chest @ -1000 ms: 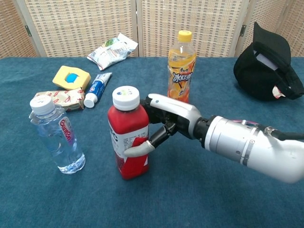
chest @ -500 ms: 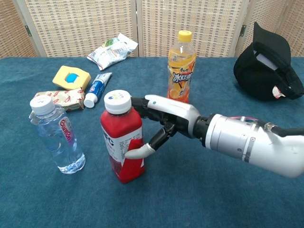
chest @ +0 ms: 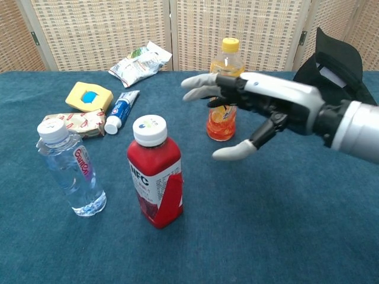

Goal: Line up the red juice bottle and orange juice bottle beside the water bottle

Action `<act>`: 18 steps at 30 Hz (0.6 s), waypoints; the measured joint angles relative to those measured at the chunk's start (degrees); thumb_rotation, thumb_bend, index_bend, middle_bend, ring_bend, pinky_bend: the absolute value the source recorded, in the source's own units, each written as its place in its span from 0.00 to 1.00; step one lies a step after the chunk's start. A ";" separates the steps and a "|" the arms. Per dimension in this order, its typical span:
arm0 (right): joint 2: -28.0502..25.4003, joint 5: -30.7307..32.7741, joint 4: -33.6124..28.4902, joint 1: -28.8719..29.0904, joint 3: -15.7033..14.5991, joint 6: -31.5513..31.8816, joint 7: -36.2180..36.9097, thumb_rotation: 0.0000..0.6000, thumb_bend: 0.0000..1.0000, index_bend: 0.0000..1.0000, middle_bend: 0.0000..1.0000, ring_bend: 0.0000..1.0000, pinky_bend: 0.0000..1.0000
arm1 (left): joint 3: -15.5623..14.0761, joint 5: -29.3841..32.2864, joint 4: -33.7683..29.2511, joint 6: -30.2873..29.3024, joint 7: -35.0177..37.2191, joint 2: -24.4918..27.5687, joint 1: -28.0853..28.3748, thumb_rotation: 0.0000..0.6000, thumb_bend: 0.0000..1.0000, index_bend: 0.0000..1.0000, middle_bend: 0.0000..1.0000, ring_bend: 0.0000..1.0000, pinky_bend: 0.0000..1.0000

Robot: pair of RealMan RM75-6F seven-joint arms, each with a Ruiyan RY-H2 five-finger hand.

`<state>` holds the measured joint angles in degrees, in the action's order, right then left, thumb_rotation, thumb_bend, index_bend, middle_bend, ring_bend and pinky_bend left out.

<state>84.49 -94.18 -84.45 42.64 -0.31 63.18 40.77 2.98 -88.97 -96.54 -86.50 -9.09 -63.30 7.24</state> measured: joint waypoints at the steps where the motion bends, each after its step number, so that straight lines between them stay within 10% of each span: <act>1: -1.90 0.18 -1.34 -1.09 -0.29 1.15 -1.50 1.00 0.17 0.11 0.14 0.04 0.08 | -0.01 -0.05 -0.08 0.03 -0.04 0.01 0.03 1.00 0.22 0.00 0.00 0.00 0.00; 18: -9.50 7.99 -4.89 -9.94 2.44 8.82 -5.84 1.00 0.00 0.10 0.12 0.04 0.08 | -0.16 -0.92 -2.09 0.59 -1.91 0.05 0.75 1.00 0.22 0.00 0.00 0.00 0.00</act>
<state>74.99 -86.19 -89.35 32.69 2.13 72.00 34.92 2.82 -89.88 -98.64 -85.91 -11.00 -63.25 7.99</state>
